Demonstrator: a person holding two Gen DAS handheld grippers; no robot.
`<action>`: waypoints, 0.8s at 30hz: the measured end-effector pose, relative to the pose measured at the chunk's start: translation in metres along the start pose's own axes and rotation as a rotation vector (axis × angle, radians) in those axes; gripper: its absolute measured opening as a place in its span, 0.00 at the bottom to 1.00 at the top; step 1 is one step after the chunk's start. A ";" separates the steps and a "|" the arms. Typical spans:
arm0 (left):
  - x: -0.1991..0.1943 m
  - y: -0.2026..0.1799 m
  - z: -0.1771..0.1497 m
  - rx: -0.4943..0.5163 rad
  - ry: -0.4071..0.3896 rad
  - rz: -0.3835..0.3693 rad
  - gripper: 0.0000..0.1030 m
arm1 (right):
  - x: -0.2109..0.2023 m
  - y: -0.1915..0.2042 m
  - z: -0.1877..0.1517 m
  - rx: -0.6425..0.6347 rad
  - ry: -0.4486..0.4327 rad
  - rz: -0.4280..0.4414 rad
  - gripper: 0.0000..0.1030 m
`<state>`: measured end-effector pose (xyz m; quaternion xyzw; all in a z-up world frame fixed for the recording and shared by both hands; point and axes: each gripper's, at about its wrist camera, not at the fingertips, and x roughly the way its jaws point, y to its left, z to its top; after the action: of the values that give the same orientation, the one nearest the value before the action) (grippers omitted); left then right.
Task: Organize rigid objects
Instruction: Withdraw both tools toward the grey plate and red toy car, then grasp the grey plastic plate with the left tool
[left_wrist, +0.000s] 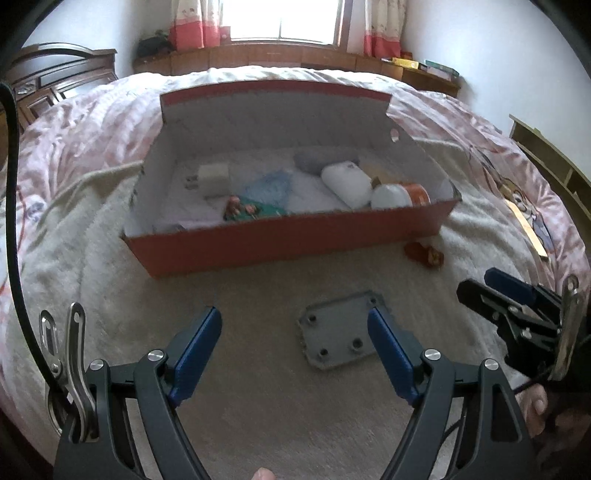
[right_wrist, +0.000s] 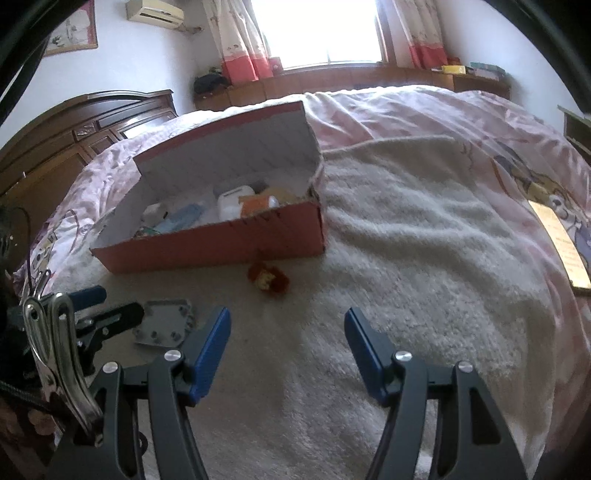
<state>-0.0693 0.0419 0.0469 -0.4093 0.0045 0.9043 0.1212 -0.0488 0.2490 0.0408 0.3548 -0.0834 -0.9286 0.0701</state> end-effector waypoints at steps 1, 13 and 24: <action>0.001 -0.002 -0.001 -0.001 0.005 -0.007 0.81 | 0.000 -0.001 0.000 0.004 0.002 -0.001 0.66; 0.020 -0.022 -0.003 -0.029 0.053 -0.051 0.81 | 0.004 -0.009 -0.005 0.039 0.021 -0.003 0.66; 0.031 -0.034 -0.006 0.024 0.044 0.034 0.81 | 0.008 -0.011 -0.007 0.051 0.033 -0.003 0.66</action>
<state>-0.0773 0.0812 0.0231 -0.4275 0.0248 0.8969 0.1108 -0.0504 0.2579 0.0283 0.3716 -0.1051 -0.9204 0.0609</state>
